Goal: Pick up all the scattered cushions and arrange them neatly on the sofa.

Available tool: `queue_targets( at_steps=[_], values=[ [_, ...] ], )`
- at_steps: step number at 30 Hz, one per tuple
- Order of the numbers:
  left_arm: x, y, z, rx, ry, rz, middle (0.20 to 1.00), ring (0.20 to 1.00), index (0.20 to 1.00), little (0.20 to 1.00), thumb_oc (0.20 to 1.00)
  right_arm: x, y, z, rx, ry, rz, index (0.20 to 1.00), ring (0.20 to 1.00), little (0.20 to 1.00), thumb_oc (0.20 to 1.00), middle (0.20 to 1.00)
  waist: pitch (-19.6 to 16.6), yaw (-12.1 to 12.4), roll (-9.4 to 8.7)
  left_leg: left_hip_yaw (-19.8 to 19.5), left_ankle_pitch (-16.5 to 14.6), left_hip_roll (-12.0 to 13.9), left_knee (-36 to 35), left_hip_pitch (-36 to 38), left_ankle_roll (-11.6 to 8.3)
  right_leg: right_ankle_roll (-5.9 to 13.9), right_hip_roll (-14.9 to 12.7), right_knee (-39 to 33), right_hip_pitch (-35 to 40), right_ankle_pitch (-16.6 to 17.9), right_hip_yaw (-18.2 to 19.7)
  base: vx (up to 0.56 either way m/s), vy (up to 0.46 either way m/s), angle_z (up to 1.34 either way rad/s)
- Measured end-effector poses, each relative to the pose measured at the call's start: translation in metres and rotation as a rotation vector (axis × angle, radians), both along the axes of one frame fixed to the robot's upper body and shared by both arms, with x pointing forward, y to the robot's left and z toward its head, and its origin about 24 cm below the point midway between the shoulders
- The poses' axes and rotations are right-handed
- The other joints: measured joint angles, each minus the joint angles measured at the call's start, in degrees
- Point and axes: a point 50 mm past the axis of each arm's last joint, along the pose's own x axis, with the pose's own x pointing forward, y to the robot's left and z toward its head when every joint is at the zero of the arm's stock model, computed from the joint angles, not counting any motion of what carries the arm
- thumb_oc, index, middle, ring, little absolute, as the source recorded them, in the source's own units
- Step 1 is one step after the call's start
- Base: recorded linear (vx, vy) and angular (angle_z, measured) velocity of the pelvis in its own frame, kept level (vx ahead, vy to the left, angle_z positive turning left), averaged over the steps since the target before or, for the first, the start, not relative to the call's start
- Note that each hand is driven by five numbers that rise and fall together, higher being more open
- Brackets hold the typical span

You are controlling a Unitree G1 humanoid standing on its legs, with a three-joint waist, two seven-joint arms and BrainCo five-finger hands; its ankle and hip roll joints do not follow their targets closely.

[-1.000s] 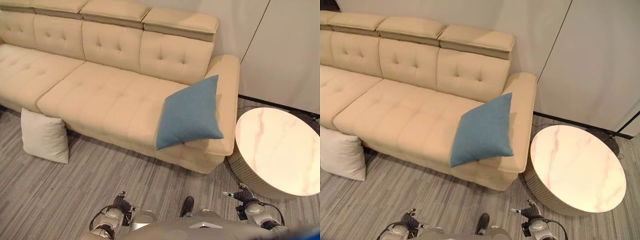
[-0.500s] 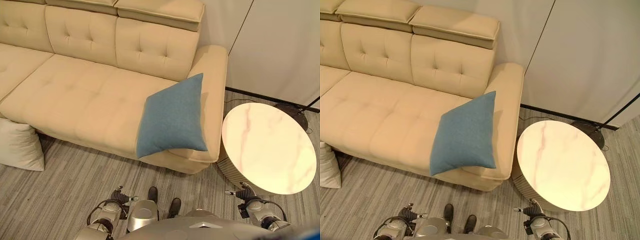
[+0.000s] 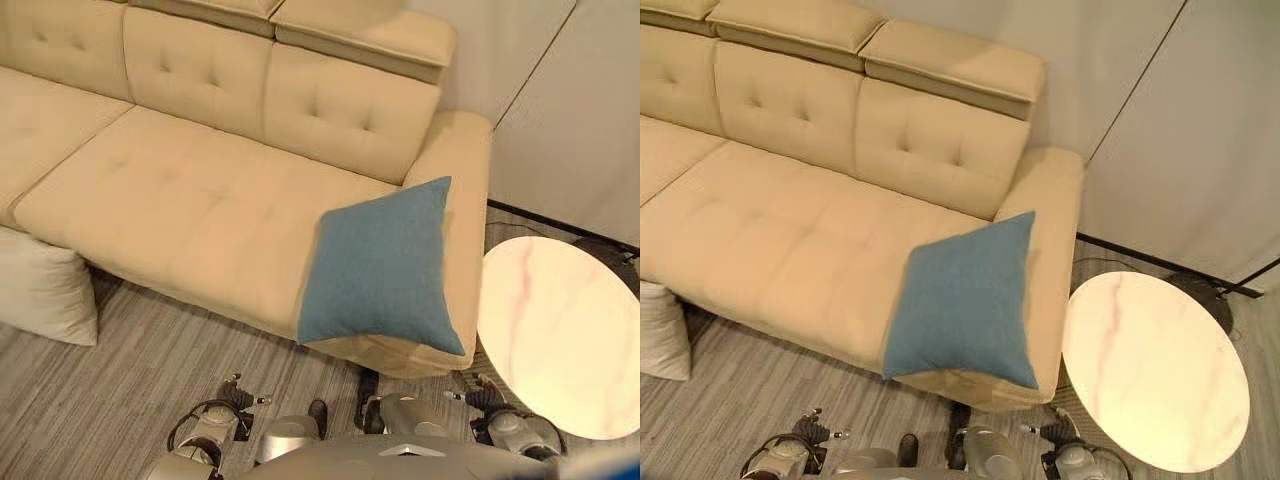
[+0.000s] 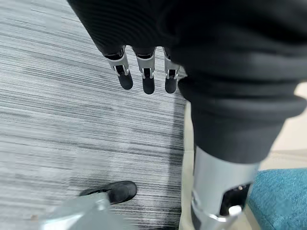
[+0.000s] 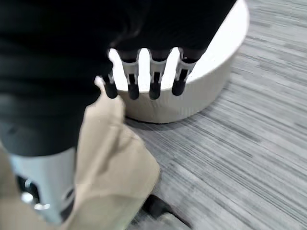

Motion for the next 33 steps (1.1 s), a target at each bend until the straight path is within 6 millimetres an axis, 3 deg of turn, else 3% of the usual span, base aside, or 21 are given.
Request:
queue_targets(
  at_steps=[2, 3, 5, 6, 8, 12, 14, 15, 16, 19, 21, 23, 25, 30, 31, 33],
  values=[
    [-0.008, -0.003, -0.003, -0.012, 0.017, 0.011, 1.000, 1.000, 1.000, 1.000, 1.000, 0.005, -0.001, 0.002, -0.003, -0.014, 0.004, 1.000, 1.000, 1.000, 1.000, 1.000, -0.06, 0.70, -0.89, 0.63, -2.72, -0.50, 12.34, -4.23, -2.41, -3.69, -0.15, -6.81, 6.12, 2.09, 0.60, 0.03, 0.080, 0.03],
    [-0.007, -0.005, -0.003, -0.015, 0.014, 0.011, 1.000, 1.000, 1.000, 1.000, 1.000, 0.014, -0.002, 0.005, -0.008, -0.036, 0.011, 1.000, 1.000, 1.000, 1.000, 1.000, -0.13, 0.90, -0.93, 0.90, -2.80, 0.82, 12.88, -5.94, -2.55, -4.41, -0.05, -8.27, 6.60, 2.05, 0.87, 0.05, 0.107, -0.07],
    [0.007, -0.003, 0.001, -0.010, -0.023, 0.017, 1.000, 1.000, 1.000, 1.000, 1.000, 0.019, -0.004, 0.008, -0.016, -0.049, 0.015, 1.000, 1.000, 1.000, 1.000, 1.000, 0.25, 1.25, -1.32, 1.68, -1.94, 6.31, 6.60, -8.52, -3.08, -4.42, 0.53, -8.26, 6.32, 2.46, 1.23, 0.08, 0.148, -0.10],
    [0.010, -0.001, 0.003, -0.010, -0.034, 0.023, 1.000, 1.000, 1.000, 1.000, 1.000, 0.022, -0.006, 0.009, -0.024, -0.056, 0.017, 1.000, 1.000, 1.000, 1.000, 1.000, 0.21, 1.10, -1.20, 1.44, -0.03, 9.20, 2.67, -8.96, -4.35, -4.02, 1.06, -8.27, 6.47, 2.22, 1.28, 0.10, 0.214, -0.28],
    [0.016, -0.004, 0.004, -0.027, -0.059, 0.032, 1.000, 1.000, 1.000, 1.000, 1.000, 0.021, -0.011, 0.010, -0.038, -0.052, 0.010, 1.000, 1.000, 1.000, 1.000, 1.000, -0.03, 0.34, -0.49, -0.28, 3.74, 11.55, -3.46, -8.82, -4.82, -2.63, 1.83, -8.27, 7.33, 1.53, 1.67, 0.12, 0.246, -0.25],
    [0.012, -0.006, 0.003, -0.032, -0.049, 0.034, 1.000, 1.000, 1.000, 1.000, 1.000, 0.001, -0.017, 0.004, -0.041, -0.003, -0.030, 1.000, 1.000, 1.000, 1.000, 1.000, -0.75, -0.29, 0.31, 0.20, 6.51, 9.23, -8.66, -3.84, -2.78, -0.69, 1.54, -7.48, 8.08, 0.17, 3.52, 0.07, 0.223, -0.26],
    [0.010, -0.004, 0.002, -0.027, -0.043, 0.035, 1.000, 1.000, 1.000, 1.000, 1.000, -0.018, -0.017, -0.001, -0.040, 0.047, -0.039, 1.000, 1.000, 1.000, 1.000, 1.000, -1.00, -0.35, -0.04, 1.39, 8.39, 6.45, -10.22, -2.71, -0.55, 2.26, -1.67, -4.91, 7.62, -0.91, 3.59, 0.01, 0.186, -0.15],
    [0.010, 0.003, 0.004, -0.008, -0.042, 0.034, 1.000, 1.000, 1.000, 1.000, 1.000, -0.017, -0.017, -0.001, -0.040, 0.049, -0.038, 1.000, 1.000, 1.000, 1.000, 1.000, -1.14, -0.07, -0.18, 2.19, 7.99, 4.43, -10.50, -2.02, 0.93, 3.93, -4.04, -2.76, 6.86, -1.93, 3.62, -0.01, 0.164, -0.01],
    [0.009, 0.010, 0.006, 0.011, -0.042, 0.038, 1.000, 1.000, 1.000, 1.000, 1.000, -0.016, -0.016, -0.001, -0.040, 0.046, -0.038, 1.000, 1.000, 1.000, 1.000, 1.000, -1.30, -0.09, -0.41, 2.19, 7.88, 3.49, -10.50, -1.97, 1.06, 4.88, -5.11, -1.86, 6.32, -2.25, 3.47, -0.01, 0.107, -0.10],
    [0.010, 0.037, 0.016, 0.090, -0.052, 0.050, 1.000, 1.000, 1.000, 1.000, 1.000, -0.009, -0.023, 0.002, -0.074, 0.032, -0.043, 1.000, 1.000, 1.000, 1.000, 1.000, -2.18, 0.34, -1.90, 3.45, 7.29, 2.35, -10.51, -1.83, 1.64, 6.55, -6.30, -2.15, 5.70, -1.73, 2.98, -0.02, 0.076, -0.15],
    [0.012, 0.049, 0.021, 0.125, -0.064, 0.061, 1.000, 1.000, 1.000, 1.000, 1.000, 0.000, -0.056, 0.016, -0.169, -0.005, -0.084, 1.000, 1.000, 1.000, 1.000, 1.000, -2.35, 0.04, -2.13, 4.28, 7.17, 2.15, -10.52, -1.59, 1.81, 7.23, -6.55, -2.72, 5.92, -1.23, 3.10, -0.06, 0.052, -0.25],
    [0.015, 0.054, 0.025, 0.138, -0.086, 0.056, 1.000, 1.000, 1.000, 1.000, 1.000, 0.007, -0.101, 0.041, -0.300, -0.043, -0.089, 1.000, 1.000, 1.000, 1.000, 1.000, -2.10, -0.21, -2.72, 5.56, 6.70, 2.21, -10.54, -1.65, 1.55, 7.12, -6.41, -3.06, 5.21, -0.35, 4.22, -0.05, 0.033, -0.31],
    [0.017, 0.058, 0.027, 0.153, -0.096, 0.055, 1.000, 1.000, 1.000, 1.000, 1.000, 0.013, -0.120, 0.056, -0.375, -0.071, -0.065, 1.000, 1.000, 1.000, 1.000, 1.000, -1.75, -0.03, -3.43, 6.15, 6.72, 2.53, -10.57, -2.06, 1.57, 7.56, -6.31, -3.18, 4.61, -0.18, 4.49, -0.02, -0.009, -0.20],
    [0.020, 0.054, 0.028, 0.135, -0.123, 0.053, 1.000, 1.000, 1.000, 1.000, 1.000, 0.041, -0.118, 0.081, -0.381, -0.244, 0.009, 1.000, 1.000, 1.000, 1.000, 1.000, -1.50, -0.32, -5.84, 6.62, 6.79, 3.28, -10.56, -2.07, 1.59, 7.31, -5.49, -4.45, 4.90, 0.44, 4.38, -0.01, 0.010, -0.09],
    [0.017, 0.050, 0.027, 0.117, -0.146, 0.059, 1.000, 1.000, 1.000, 1.000, 1.000, 0.059, -0.108, 0.103, -0.356, -0.416, 0.024, 1.000, 1.000, 1.000, 1.000, 1.000, -1.06, -0.72, -5.18, 6.67, 6.84, 3.31, -10.56, -2.03, 1.70, 6.94, -5.42, -4.78, 4.93, 0.82, 4.42, 0.00, 0.000, 0.00],
    [0.013, 0.043, 0.024, 0.089, -0.157, 0.084, 1.000, 1.000, 1.000, 1.000, 1.000, 0.078, -0.097, 0.124, -0.333, -0.567, 0.038, 1.000, 1.000, 1.000, 1.000, 1.000, -0.76, -1.59, -4.44, 6.84, 6.99, 3.31, -10.56, -2.05, 1.93, 6.94, -5.38, -5.57, 5.26, 1.42, 4.45, 0.01, 0.007, -0.03]
  ],
)
